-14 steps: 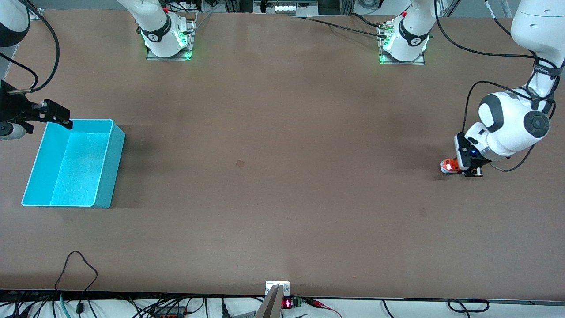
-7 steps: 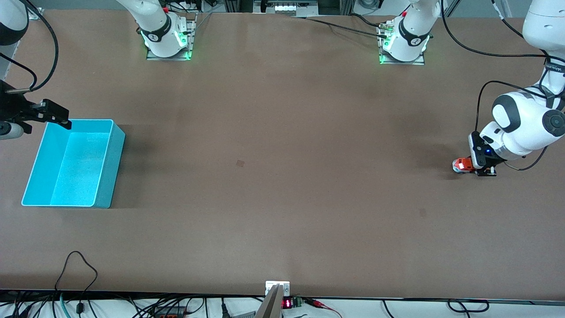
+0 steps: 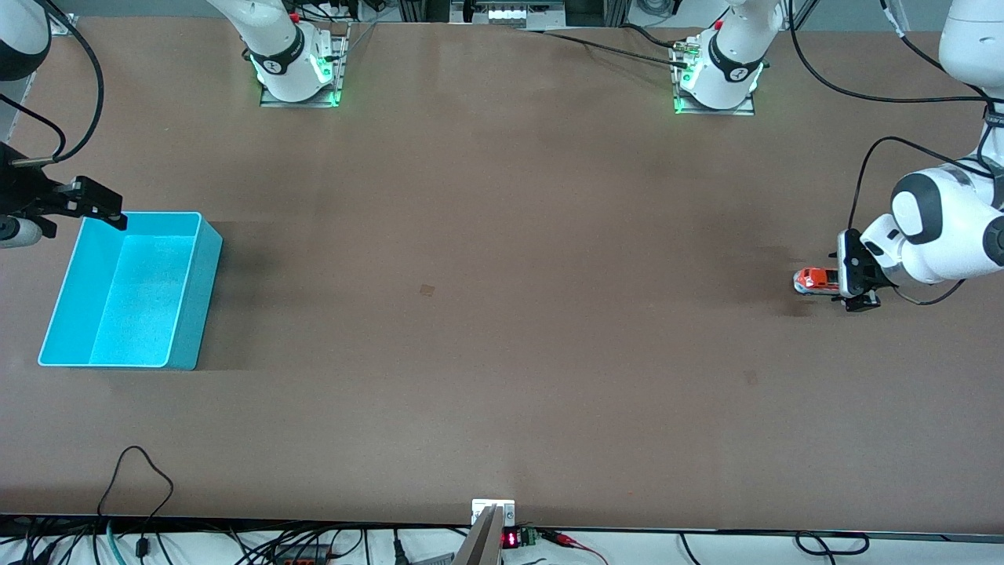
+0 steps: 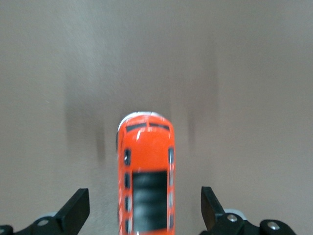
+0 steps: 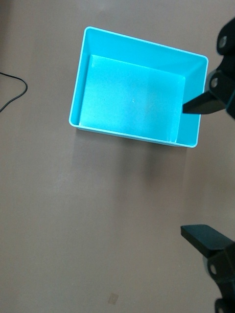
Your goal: Wind up bus and store in blue box
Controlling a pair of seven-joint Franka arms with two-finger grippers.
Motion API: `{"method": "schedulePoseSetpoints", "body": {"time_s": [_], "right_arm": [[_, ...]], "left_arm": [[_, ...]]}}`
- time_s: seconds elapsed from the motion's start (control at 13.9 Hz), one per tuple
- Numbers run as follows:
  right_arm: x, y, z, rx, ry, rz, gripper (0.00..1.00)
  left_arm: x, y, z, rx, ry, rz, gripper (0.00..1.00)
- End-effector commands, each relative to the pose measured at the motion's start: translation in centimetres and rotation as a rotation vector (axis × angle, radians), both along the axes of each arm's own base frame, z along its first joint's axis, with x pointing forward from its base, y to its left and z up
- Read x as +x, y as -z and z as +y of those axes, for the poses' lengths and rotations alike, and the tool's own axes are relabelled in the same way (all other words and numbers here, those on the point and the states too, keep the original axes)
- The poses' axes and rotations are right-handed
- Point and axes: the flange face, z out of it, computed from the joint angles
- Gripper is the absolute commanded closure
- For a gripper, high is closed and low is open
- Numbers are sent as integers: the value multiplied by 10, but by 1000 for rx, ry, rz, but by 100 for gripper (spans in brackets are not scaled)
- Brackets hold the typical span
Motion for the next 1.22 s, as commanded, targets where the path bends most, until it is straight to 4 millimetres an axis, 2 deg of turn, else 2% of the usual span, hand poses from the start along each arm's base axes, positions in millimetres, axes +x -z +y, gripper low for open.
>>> {"method": "schedulePoseSetpoints", "body": {"time_s": [0.0, 0.14, 0.43, 0.58, 0.86, 1.01, 1.15], "right_arm": [[-1, -6, 0, 5, -3, -12, 0], [-1, -5, -1, 5, -1, -10, 0], [-1, -3, -3, 5, -4, -6, 0], [2, 3, -3, 2, -12, 4, 0], [2, 4, -2, -1, -14, 6, 0], [3, 6, -2, -3, -14, 12, 0], [3, 9, -1, -1, -14, 18, 0]], "left_arm": [[-1, -25, -8, 5, 37, 14, 0], [6, -42, -13, 1, 49, 26, 0], [34, -80, -50, 7, 78, 27, 0], [39, -84, -60, 20, 31, 24, 0], [45, -77, -83, 46, -83, 40, 0], [51, -81, -93, 55, -118, 36, 0], [57, -94, -100, 67, -173, 57, 0]]}}
